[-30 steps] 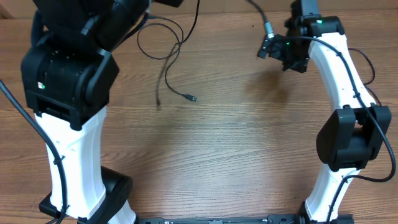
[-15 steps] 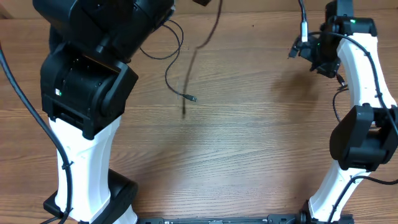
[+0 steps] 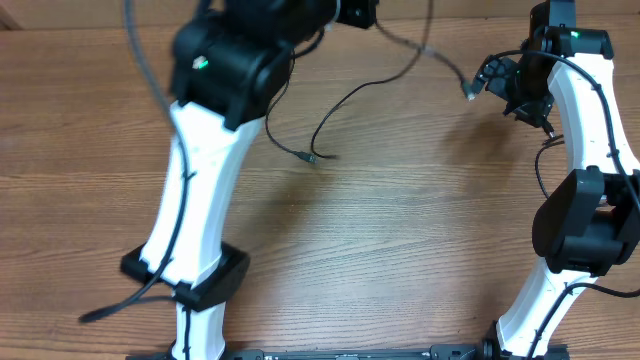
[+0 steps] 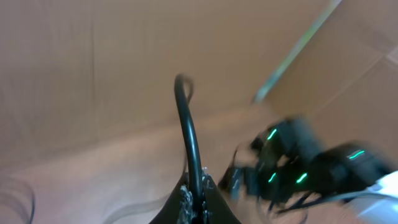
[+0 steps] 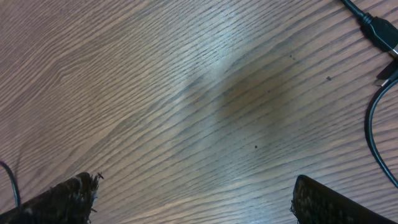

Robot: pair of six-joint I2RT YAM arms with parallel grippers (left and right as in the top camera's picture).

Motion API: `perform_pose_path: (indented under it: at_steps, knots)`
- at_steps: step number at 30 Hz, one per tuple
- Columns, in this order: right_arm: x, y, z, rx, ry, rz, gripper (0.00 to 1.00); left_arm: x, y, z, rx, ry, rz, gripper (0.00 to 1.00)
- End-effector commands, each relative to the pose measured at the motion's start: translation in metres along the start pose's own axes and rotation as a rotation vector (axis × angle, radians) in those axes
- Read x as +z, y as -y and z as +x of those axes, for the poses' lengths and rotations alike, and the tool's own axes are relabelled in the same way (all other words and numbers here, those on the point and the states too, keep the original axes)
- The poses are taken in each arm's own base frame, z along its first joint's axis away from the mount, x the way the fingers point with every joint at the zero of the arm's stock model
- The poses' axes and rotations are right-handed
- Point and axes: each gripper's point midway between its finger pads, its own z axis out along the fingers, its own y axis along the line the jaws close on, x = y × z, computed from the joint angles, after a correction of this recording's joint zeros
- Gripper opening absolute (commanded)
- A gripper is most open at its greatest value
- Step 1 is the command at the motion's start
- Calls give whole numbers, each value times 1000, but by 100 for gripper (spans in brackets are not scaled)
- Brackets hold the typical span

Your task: Untangle cables

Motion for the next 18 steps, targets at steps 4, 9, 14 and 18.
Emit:
perform_pose_path:
  at_steps: [4, 9, 14, 18]
  knots:
    - [0, 2, -1, 8, 5, 5, 100, 47, -31, 71, -42, -238, -85, 4]
    - [0, 2, -1, 8, 5, 5, 100, 80, -58, 138, -77, -450, -155, 4]
    - [0, 3, -1, 8, 1, 7, 100, 100, -90, 200, -55, -644, -239, 4]
    - [0, 3, -1, 8, 2, 7, 100, 108, -115, 246, -44, -781, -328, 5]
